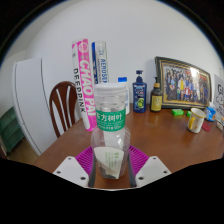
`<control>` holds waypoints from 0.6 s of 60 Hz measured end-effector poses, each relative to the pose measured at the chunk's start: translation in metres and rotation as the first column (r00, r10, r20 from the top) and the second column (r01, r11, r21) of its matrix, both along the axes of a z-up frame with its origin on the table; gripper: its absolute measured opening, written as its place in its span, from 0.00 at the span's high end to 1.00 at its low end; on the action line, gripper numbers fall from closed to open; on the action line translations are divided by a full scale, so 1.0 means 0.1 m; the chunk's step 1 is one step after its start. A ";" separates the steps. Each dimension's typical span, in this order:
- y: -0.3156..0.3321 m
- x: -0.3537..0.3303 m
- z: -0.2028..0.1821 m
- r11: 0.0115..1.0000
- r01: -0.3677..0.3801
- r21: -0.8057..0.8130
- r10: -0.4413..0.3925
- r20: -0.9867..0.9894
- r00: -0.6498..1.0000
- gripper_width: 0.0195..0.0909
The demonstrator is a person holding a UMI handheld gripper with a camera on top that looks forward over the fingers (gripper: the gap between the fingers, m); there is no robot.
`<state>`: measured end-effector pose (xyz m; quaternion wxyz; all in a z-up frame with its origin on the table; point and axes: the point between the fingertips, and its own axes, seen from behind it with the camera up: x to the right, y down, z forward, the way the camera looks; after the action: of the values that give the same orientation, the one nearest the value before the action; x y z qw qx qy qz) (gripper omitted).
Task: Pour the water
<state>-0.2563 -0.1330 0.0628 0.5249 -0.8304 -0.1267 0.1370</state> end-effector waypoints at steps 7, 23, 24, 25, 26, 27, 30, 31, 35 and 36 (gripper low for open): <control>0.06 0.01 0.26 1.000 0.009 0.020 -0.008 -0.062 0.998 0.67; 0.69 0.22 1.47 0.998 0.056 -0.002 -0.050 -0.499 0.865 0.67; 0.75 0.25 1.55 0.998 0.060 -0.009 -0.056 -0.540 0.840 0.67; 0.81 0.28 1.64 0.997 0.068 -0.020 -0.067 -0.578 0.813 0.67; 0.88 0.32 1.73 0.997 0.072 -0.028 -0.074 -0.618 0.783 0.67; 0.95 0.37 1.81 0.996 0.076 -0.038 -0.082 -0.654 0.752 0.67; 1.13 0.53 2.01 0.994 0.086 -0.066 -0.106 -0.761 0.640 0.67; 1.20 0.59 2.07 0.993 0.089 -0.078 -0.115 -0.794 0.596 0.67; 1.45 0.86 2.25 0.988 0.090 -0.123 -0.149 -0.898 0.415 0.67; 1.52 0.93 2.28 0.986 0.092 -0.136 -0.161 -0.916 0.368 0.67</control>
<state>-0.1633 0.0186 0.2904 0.4891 -0.6359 0.2554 0.5396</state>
